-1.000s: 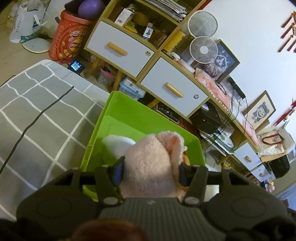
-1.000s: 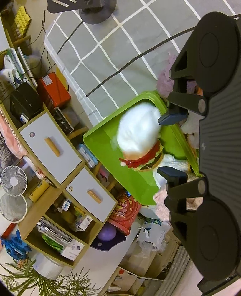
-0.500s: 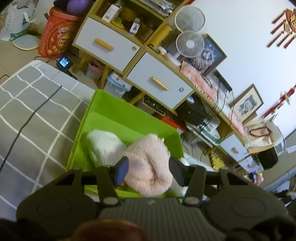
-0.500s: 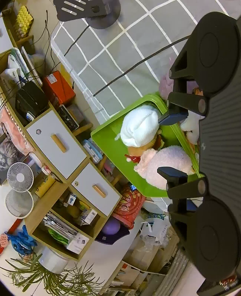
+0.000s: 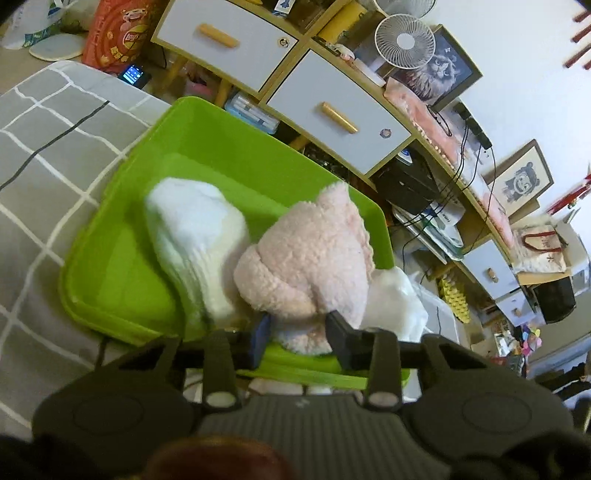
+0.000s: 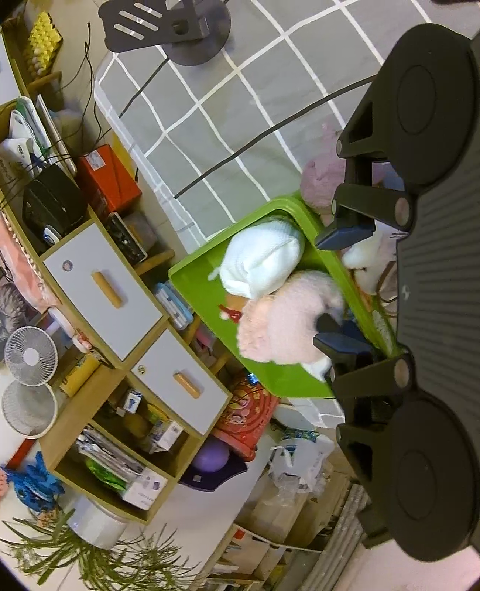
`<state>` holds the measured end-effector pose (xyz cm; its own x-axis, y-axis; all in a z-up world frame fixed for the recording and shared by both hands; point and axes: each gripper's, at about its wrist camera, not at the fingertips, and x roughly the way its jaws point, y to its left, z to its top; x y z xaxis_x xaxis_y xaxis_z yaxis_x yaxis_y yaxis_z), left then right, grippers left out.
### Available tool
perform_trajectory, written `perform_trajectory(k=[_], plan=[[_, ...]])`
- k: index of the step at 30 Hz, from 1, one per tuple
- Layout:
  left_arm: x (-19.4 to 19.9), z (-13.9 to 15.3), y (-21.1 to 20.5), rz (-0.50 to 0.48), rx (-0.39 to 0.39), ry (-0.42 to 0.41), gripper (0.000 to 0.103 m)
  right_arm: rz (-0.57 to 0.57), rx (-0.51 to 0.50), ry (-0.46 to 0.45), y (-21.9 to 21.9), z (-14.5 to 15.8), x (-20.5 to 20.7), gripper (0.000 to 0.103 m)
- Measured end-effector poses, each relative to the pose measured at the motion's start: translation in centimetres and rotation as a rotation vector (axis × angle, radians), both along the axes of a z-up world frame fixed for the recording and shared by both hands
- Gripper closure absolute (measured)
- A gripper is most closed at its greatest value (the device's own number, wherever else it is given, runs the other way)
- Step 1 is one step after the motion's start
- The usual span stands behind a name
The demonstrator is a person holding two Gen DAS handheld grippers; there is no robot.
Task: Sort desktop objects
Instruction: 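Release both toys and pull both tools back from the bin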
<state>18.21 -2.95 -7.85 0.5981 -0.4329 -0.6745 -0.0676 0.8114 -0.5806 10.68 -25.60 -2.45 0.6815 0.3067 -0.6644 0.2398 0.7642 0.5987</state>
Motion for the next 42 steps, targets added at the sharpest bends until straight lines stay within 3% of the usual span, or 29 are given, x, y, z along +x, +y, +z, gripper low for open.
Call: perform_trajectory(k=[4,9,14,20,31,37,42], plan=[[-0.3,0.5,-1.2,-0.015,0.056,-0.012,0.065,0.024,-0.043,0.033,0.2,-0.2,0.2,0.052],[-1.3,2.1,-2.0,-0.060,0.090,-0.041,0.037,0.020,-0.027,0.083,-0.8,-0.4,-0.4,0.034],[-2.8,4.4,-1.9,-0.101,0.127,-0.063,0.023,0.022,-0.030,0.098,-1.5,0.2,-1.3,0.025],[-5.3,6.9,-2.1,-0.182,0.247,-0.098,0.007,0.039,-0.036,0.102,-1.8,1.1,-2.9,0.021],[-9.3,7.7,2.2,-0.191,0.266,0.004,0.001,0.045,-0.046,0.124,-2.6,1.7,-6.3,0.019],[-10.4,7.9,4.7,-0.169,0.276,0.010,0.001,0.069,-0.016,0.140,-2.7,1.4,-7.6,0.018],[-11.1,7.8,6.3,-0.160,0.284,0.020,0.001,0.076,-0.050,0.148,-2.8,1.5,-8.3,0.017]])
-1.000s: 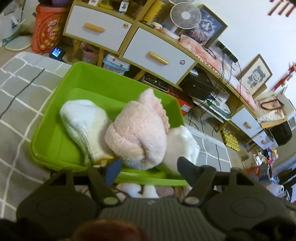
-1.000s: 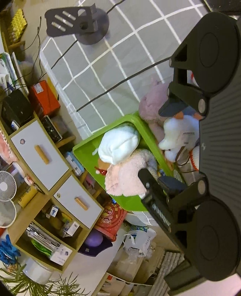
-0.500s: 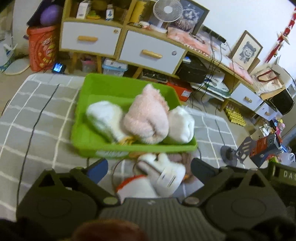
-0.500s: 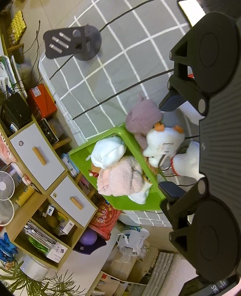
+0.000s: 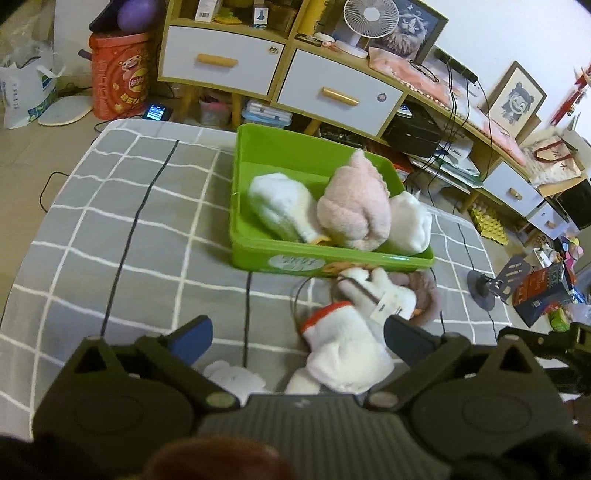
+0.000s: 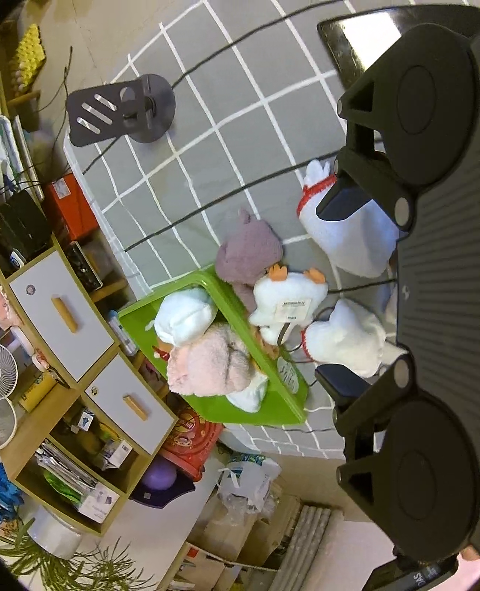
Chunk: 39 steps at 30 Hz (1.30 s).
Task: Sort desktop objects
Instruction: 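Release both toys and pull both tools back from the bin, then grasp the white bear plush with the left tool while the right tool grasps the white knit toy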
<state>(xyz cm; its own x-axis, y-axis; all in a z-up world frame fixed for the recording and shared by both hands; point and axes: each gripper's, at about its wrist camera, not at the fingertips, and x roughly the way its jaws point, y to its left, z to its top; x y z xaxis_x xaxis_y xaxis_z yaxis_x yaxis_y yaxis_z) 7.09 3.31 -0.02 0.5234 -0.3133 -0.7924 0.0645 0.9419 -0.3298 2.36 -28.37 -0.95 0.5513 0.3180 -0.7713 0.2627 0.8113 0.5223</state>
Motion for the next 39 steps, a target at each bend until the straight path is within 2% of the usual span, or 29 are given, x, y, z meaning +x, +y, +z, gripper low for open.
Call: perform_trajectory(k=[12,31,39], plan=[[-0.5,-1.4,1.8,0.009,-0.010,0.061,0.001,0.045,-0.058,0.064,0.6,-1.4,-0.4,0.016],[-0.5,-5.1,0.5,-0.114,0.106,0.205,0.001,0.072,-0.102,0.177,1.3,-4.1,0.6,0.011],[-0.6,-6.4,-0.3,-0.168,0.187,0.248,0.001,0.075,-0.113,0.222,1.6,-5.4,0.9,0.011]])
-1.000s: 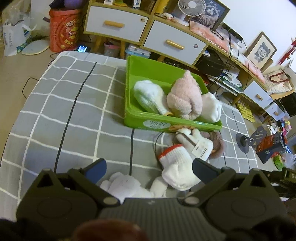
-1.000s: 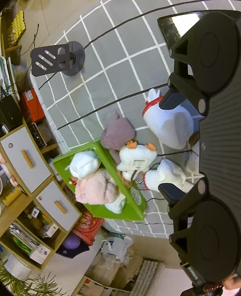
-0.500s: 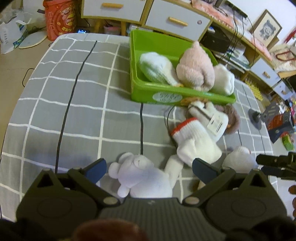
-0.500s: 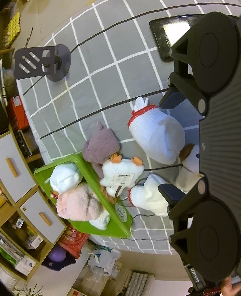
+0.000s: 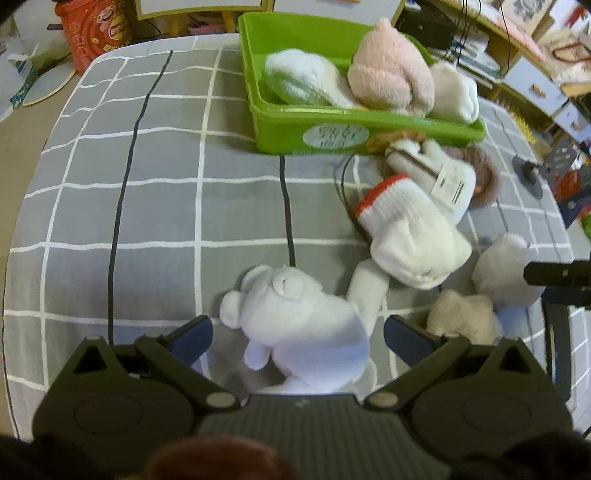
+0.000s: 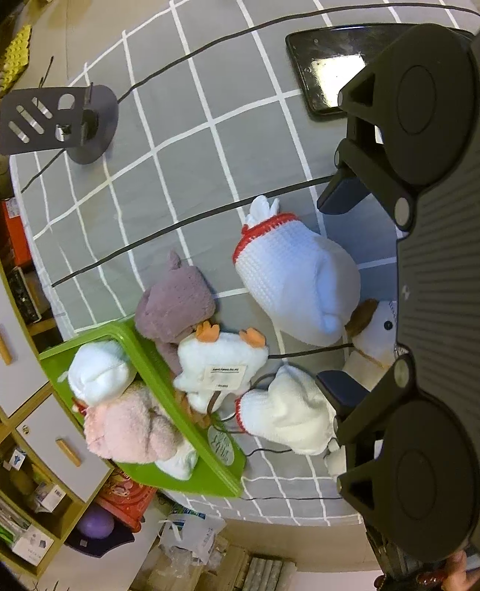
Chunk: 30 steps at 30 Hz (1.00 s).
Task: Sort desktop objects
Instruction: 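Grasp the white bear plush with the left tool while the right tool grasps the white knit toy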
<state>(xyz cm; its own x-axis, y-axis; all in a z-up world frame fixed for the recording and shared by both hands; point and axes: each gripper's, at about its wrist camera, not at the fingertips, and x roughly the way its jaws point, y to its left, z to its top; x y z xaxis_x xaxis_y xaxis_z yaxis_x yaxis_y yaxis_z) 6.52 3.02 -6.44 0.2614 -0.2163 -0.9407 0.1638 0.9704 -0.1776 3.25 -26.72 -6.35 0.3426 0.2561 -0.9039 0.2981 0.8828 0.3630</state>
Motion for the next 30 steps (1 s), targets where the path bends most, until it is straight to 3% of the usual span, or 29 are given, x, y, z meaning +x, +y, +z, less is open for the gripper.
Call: perform_trajectory(k=[16,30], plan=[[-0.2,-1.9,-2.5,-0.107,0.132,0.021,0.001,0.016,-0.037,0.067,0.7,-2.1,0.8,0.011],[-0.3,-3.0,-3.0,-0.129,0.167,0.028,0.001,0.026,-0.063,0.108,1.2,-3.7,1.5,0.011]])
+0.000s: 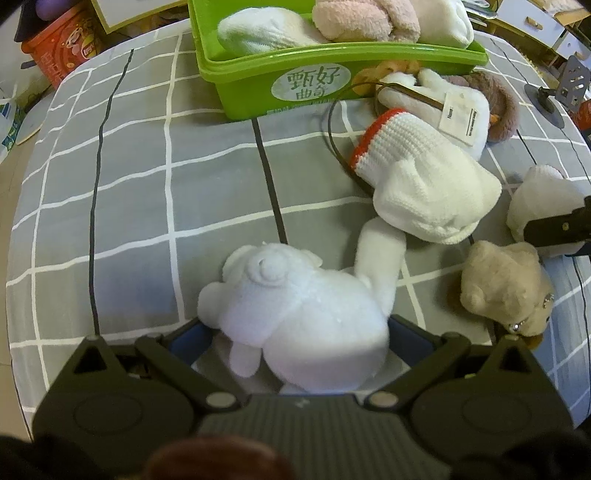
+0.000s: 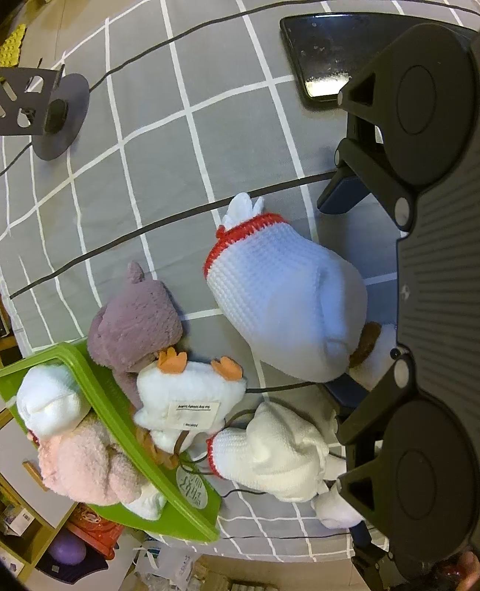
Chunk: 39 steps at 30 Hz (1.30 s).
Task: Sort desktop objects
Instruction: 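Grasp the white bear plush with the left tool while the right tool grasps the white knit toy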
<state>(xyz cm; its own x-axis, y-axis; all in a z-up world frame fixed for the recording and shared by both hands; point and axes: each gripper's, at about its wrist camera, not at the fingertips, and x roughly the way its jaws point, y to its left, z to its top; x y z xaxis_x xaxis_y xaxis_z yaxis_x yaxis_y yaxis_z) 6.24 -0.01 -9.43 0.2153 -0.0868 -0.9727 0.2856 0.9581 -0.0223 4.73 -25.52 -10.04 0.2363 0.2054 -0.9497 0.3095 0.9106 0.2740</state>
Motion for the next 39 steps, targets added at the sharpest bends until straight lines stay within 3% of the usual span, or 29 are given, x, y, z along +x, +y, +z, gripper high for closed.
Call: perform_trajectory(k=[11,13,16,18,28,39], plan=[[-0.3,0.3,-0.3,-0.023,-0.004,-0.004,0.007,0.054,-0.106,-0.014,2.0,-0.4,0.4,0.009],[-0.4,0.4,-0.4,-0.023,-0.007,-0.008,0.010,0.064,-0.120,-0.022,2.3,-0.4,0.3,0.011],[-0.6,0.7,-0.5,-0.029,-0.021,-0.016,0.022,0.081,-0.147,-0.041,2.7,-0.2,0.1,0.021],[-0.7,0.8,-0.5,-0.027,-0.025,-0.017,0.025,0.092,-0.137,-0.057,3.0,0.0,0.1,0.031],[-0.1,1.2,0.1,-0.009,-0.041,-0.044,0.028,0.056,-0.100,-0.093,2.3,1.4,-0.1,0.034],[0.8,3.5,2.3,0.078,-0.135,-0.099,0.029,0.028,-0.065,-0.159,1.5,3.5,0.0,0.040]])
